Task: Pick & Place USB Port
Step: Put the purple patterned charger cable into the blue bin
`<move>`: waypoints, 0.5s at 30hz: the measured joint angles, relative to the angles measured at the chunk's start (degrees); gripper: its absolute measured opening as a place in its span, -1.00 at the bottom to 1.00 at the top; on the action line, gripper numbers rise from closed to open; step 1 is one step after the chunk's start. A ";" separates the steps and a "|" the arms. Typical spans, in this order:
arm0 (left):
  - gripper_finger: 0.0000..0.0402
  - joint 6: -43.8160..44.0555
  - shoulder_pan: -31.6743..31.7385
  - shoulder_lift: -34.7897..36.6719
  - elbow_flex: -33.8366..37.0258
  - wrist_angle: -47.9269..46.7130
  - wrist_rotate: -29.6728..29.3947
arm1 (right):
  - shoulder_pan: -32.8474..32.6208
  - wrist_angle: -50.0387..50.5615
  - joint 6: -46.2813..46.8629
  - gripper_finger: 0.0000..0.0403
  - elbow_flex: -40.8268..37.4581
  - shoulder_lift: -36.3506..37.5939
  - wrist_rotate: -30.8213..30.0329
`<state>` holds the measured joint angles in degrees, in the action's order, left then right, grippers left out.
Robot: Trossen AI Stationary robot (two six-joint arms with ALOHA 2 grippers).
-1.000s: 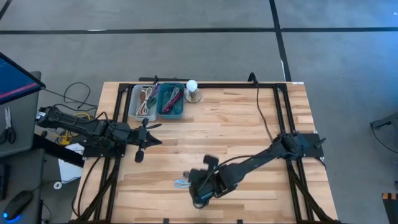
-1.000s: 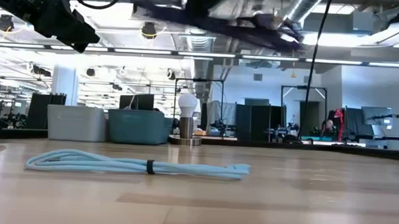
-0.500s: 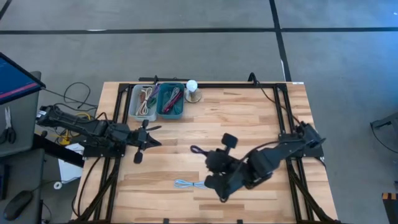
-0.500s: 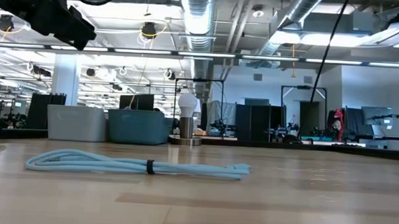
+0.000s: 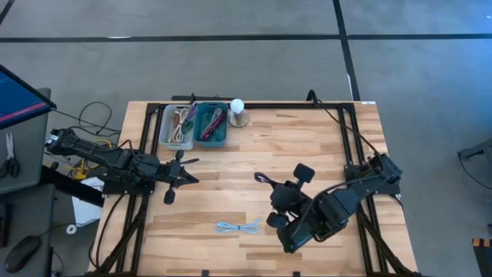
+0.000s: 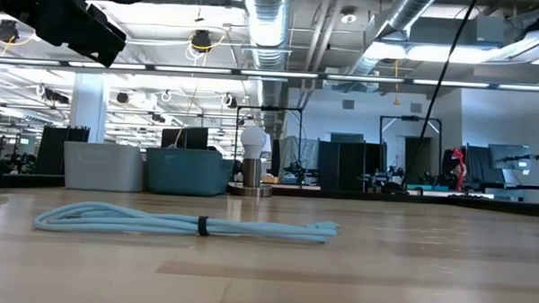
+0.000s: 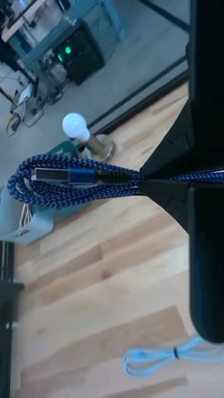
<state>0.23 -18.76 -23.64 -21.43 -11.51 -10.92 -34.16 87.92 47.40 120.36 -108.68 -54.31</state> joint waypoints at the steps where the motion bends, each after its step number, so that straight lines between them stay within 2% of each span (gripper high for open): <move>1: -0.95 0.00 0.00 0.00 0.00 0.00 0.00 | 0.46 -0.05 -0.38 -1.00 0.00 0.00 -0.05; 5: -0.95 0.02 0.00 0.00 0.00 0.00 0.00 | 3.61 -0.99 -2.36 -1.00 -0.74 0.06 -0.12; 9: -0.95 0.04 0.00 0.00 0.00 0.00 0.00 | 7.66 -7.43 -7.75 -1.00 -6.61 0.69 2.87; 15: -0.95 0.30 0.00 0.00 0.00 0.00 0.03 | 15.11 -26.46 -19.67 -1.00 -20.37 5.58 10.71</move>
<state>0.53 -18.76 -23.64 -21.43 -11.51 -10.88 -19.05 61.46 27.73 99.98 -103.10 -43.60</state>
